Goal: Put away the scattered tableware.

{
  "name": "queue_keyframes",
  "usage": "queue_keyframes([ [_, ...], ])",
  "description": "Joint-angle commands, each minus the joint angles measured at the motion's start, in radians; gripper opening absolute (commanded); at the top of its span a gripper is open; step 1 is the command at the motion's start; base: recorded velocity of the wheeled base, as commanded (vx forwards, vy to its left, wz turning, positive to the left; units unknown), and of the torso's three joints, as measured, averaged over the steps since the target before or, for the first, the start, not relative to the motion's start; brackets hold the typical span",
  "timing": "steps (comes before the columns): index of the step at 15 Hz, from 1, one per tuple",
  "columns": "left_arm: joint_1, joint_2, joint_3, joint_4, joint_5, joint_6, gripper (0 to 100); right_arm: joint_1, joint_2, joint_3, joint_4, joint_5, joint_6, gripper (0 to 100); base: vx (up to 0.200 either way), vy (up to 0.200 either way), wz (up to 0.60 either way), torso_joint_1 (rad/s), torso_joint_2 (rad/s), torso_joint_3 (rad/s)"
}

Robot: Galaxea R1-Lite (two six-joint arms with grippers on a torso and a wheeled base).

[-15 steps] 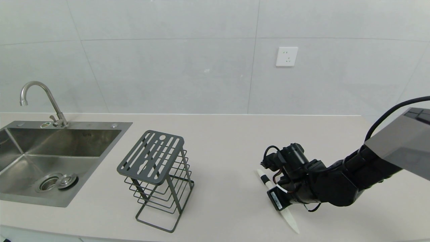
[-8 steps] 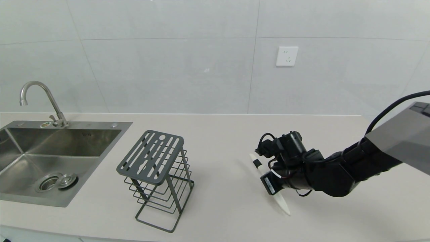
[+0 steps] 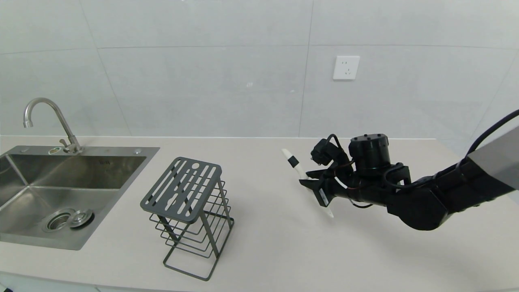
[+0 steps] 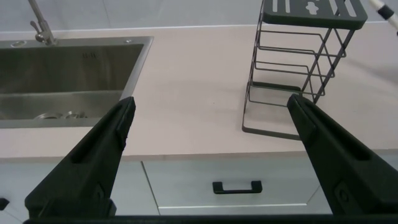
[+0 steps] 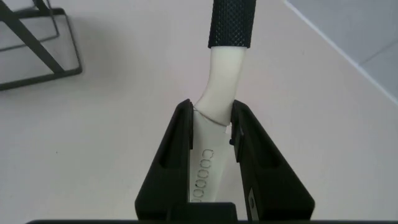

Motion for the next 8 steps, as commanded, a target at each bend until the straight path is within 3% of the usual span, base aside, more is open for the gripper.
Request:
queue_keyframes([
  [1, 0.0, 0.0, 0.0, 0.0, 0.0, -0.002, 100, -0.016, -0.035, 0.011, -0.05, 0.054, -0.041, 0, 0.0, 0.0, 0.0, 0.0, 0.0, 0.0],
  [3, 0.0, 0.0, 0.0, 0.0, -0.001, -0.005, 100, -0.016, -0.064, 0.01, -0.05, 0.059, -0.056, 0, 0.0, 0.0, 0.0, 0.0, 0.0, 0.0],
  [6, -0.001, 0.0, 0.0, -0.002, -0.003, -0.006, 100, -0.016, -0.125, 0.007, -0.048, 0.203, -0.16, 0, 0.0, 0.0, 0.0, 0.0, 0.0, 0.0],
  [8, 0.0, 0.0, 0.0, -0.002, -0.003, -0.011, 100, -0.016, -0.159, 0.019, -0.048, 0.232, -0.183, 0, 0.0, 0.0, 0.0, 0.0, 0.0, 0.0],
])
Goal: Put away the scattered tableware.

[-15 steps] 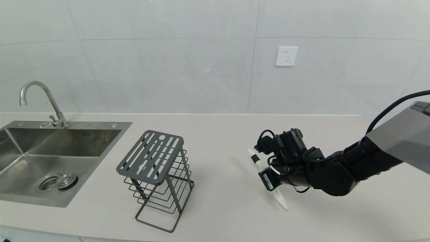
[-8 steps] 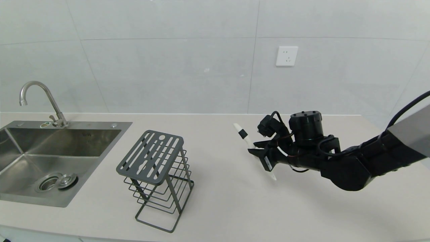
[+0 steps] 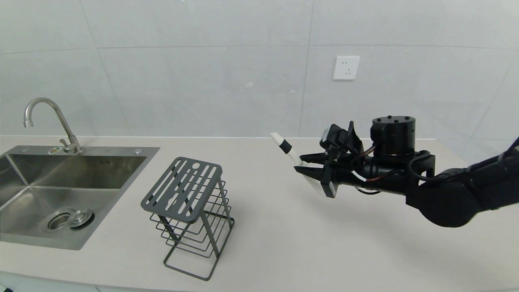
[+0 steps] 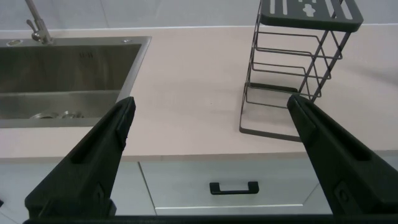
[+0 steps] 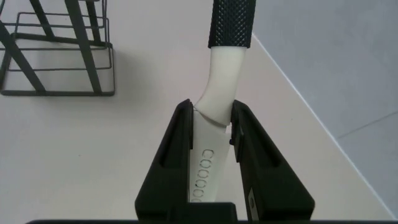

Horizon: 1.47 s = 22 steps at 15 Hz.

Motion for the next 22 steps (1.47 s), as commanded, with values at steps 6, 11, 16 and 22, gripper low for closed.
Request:
queue_keyframes([
  [6, 0.001, 0.0, 0.0, -0.039, -0.025, 0.008, 100, 0.068, -0.069, 0.049, -0.026, 0.024, -0.047, 0, 0.0, 0.0, 0.0, 0.0, 0.0, 0.0],
  [11, -0.001, 0.0, -0.08, -0.398, -0.232, -0.142, 100, 0.106, -0.109, 0.075, -0.049, 0.023, -0.025, 0, 0.0, 0.0, 0.0, 0.0, 0.0, 0.0],
  [16, -0.088, 0.19, -0.324, -0.322, -0.503, -0.256, 100, 0.13, -0.162, 0.161, -0.123, 0.07, 0.122, 0, 0.0, 0.0, 0.0, 0.0, 0.0, 0.0],
  [22, -0.449, 0.687, -0.391, -0.687, -0.583, -0.27, 100, 0.178, -0.218, 0.217, -0.201, 0.072, 0.24, 0, 0.0, 0.0, 0.0, 0.0, 0.0, 0.0],
])
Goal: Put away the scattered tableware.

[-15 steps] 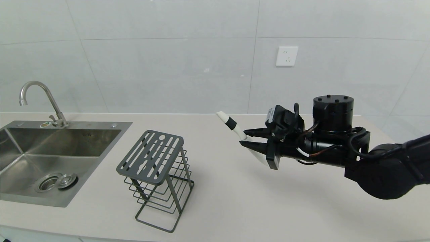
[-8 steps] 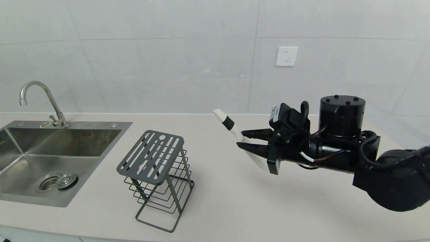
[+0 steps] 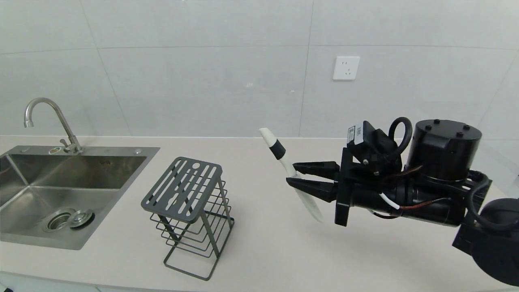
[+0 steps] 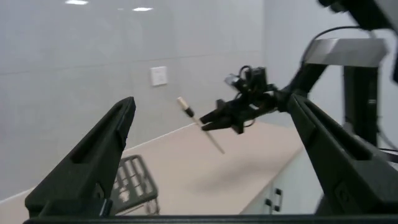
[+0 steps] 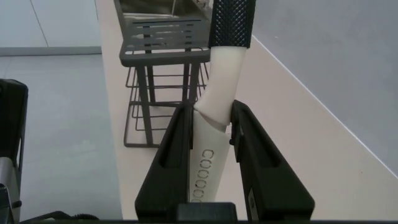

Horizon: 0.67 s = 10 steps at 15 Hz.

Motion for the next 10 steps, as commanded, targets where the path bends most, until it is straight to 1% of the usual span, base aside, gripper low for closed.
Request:
queue_keyframes([
  [1, -0.197, 0.32, -0.02, -0.163, -0.019, -0.017, 100, 0.019, -0.011, 0.002, 0.0, 0.0, -0.001, 0, 0.0, 0.0, 0.0, 0.0, 0.0, 0.0],
  [2, -0.206, 0.361, -0.018, -0.189, -0.019, -0.031, 100, 0.024, -0.011, 0.0, 0.0, 0.0, -0.001, 0, 0.0, 0.0, 0.0, 0.0, 0.0, 0.0],
  [3, -0.206, 0.43, -0.018, -0.223, -0.019, -0.06, 100, 0.027, -0.011, -0.008, -0.002, -0.001, -0.001, 0, 0.0, 0.0, 0.0, 0.0, 0.0, 0.0],
  [5, -0.206, 0.524, -0.018, -0.252, -0.019, -0.067, 100, 0.034, -0.011, -0.017, -0.011, -0.001, -0.001, 0, 0.0, 0.0, 0.0, 0.0, 0.0, 0.0],
  [7, -0.206, 0.632, -0.018, -0.286, -0.017, -0.045, 100, 0.05, -0.014, -0.008, -0.012, -0.006, -0.001, 0, 0.0, 0.0, 0.0, 0.0, 0.0, 0.0],
  [9, -0.208, 0.695, -0.018, -0.33, -0.014, -0.001, 100, 0.064, -0.014, -0.012, -0.012, -0.006, -0.001, 0, 0.0, 0.0, 0.0, 0.0, 0.0, 0.0],
  [10, -0.232, 0.766, -0.021, -0.379, -0.011, 0.056, 100, 0.082, -0.006, -0.025, -0.019, -0.007, 0.001, 0, 0.0, 0.0, 0.0, 0.0, 0.0, 0.0],
])
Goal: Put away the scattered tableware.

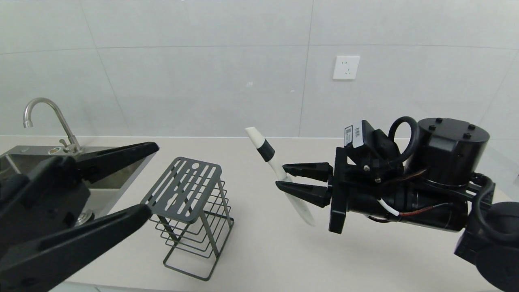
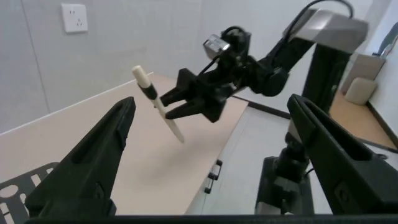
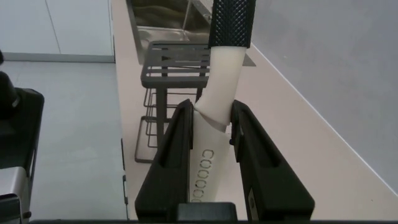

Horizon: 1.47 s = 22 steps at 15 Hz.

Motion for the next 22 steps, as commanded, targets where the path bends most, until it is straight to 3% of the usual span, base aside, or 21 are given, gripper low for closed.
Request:
queue_keyframes([
  [1, -0.045, 0.188, -0.004, -0.074, 0.009, 0.062, 100, 0.028, 0.009, -0.013, -0.003, -0.002, 0.004, 0, 0.0, 0.0, 0.0, 0.0, 0.0, 0.0],
  [3, -0.089, 0.247, -0.012, -0.148, 0.013, 0.063, 100, 0.045, 0.011, -0.013, -0.003, -0.003, 0.013, 0, 0.0, 0.0, 0.0, 0.0, 0.0, 0.0],
  [8, -0.128, 0.356, -0.036, -0.245, 0.013, 0.066, 100, 0.047, -0.014, -0.005, -0.018, -0.002, 0.022, 0, 0.0, 0.0, 0.0, 0.0, 0.0, 0.0],
  [13, -0.152, 0.529, -0.07, -0.469, 0.015, 0.063, 100, 0.079, -0.043, 0.003, -0.032, -0.003, 0.054, 0, 0.0, 0.0, 0.0, 0.0, 0.0, 0.0],
  [20, -0.163, 0.626, -0.134, -0.579, 0.013, 0.062, 100, 0.111, -0.046, 0.019, -0.032, -0.003, 0.056, 0, 0.0, 0.0, 0.0, 0.0, 0.0, 0.0],
  [22, -0.189, 0.641, -0.136, -0.61, 0.015, 0.056, 100, 0.114, -0.044, 0.019, -0.032, -0.003, 0.056, 0, 0.0, 0.0, 0.0, 0.0, 0.0, 0.0],
])
